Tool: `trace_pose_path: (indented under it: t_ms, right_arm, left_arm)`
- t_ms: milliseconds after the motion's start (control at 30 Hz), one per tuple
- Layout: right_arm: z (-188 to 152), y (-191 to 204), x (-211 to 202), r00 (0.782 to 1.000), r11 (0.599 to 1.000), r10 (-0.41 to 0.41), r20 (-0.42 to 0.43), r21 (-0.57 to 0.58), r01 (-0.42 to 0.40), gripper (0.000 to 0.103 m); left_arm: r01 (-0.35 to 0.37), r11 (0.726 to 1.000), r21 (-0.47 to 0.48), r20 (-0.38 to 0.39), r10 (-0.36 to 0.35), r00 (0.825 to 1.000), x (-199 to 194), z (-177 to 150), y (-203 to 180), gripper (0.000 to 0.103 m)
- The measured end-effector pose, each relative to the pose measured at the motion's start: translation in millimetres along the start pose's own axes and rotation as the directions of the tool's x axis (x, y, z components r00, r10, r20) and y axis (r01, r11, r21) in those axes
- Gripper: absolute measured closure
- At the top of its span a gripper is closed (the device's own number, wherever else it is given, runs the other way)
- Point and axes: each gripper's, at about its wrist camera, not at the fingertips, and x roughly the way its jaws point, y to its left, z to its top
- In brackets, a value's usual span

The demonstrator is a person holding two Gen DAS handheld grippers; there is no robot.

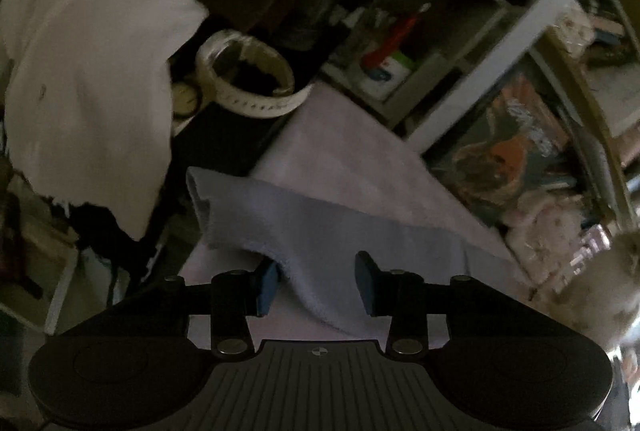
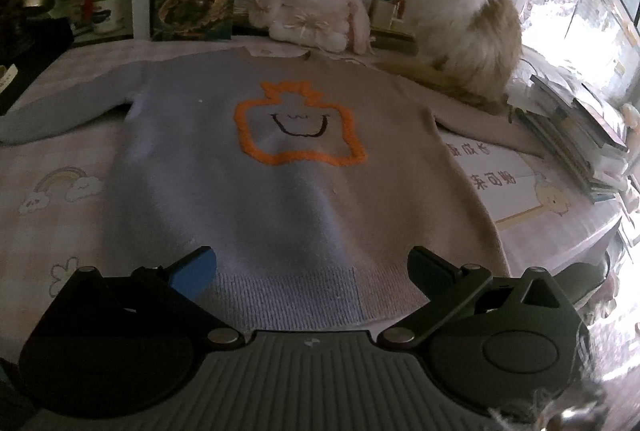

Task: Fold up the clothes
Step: 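Grasp the grey sleeve end with the left gripper, then fold the grey sleeve across the sweater body with the left gripper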

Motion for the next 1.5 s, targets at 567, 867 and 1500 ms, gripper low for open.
trace_pose_path:
  t_ms: [567,867,1500]
  right_arm:
    - [-2.2,-23.9,3.8,1.0,1.0,-0.011,0.013,0.025,0.011,0.0]
    - [8.6,-56.1,24.7,0.998,0.998,0.056,0.037,-0.028,-0.055,0.0]
    - [29.4,-185.0,79.6,0.959,0.95,0.283,-0.006,-0.132,-0.281,0.0]
  left_arm:
    - [-0.048,0.997,0.057,0.086,0.043,0.995,-7.4,7.3,-33.3,0.1]
    - [0.13,0.966,0.223,0.113,-0.158,0.981,7.6,-2.5,-171.6,0.1]
    - [0.108,0.908,0.406,0.051,-0.14,0.989,103.2,-127.5,-387.7,0.1]
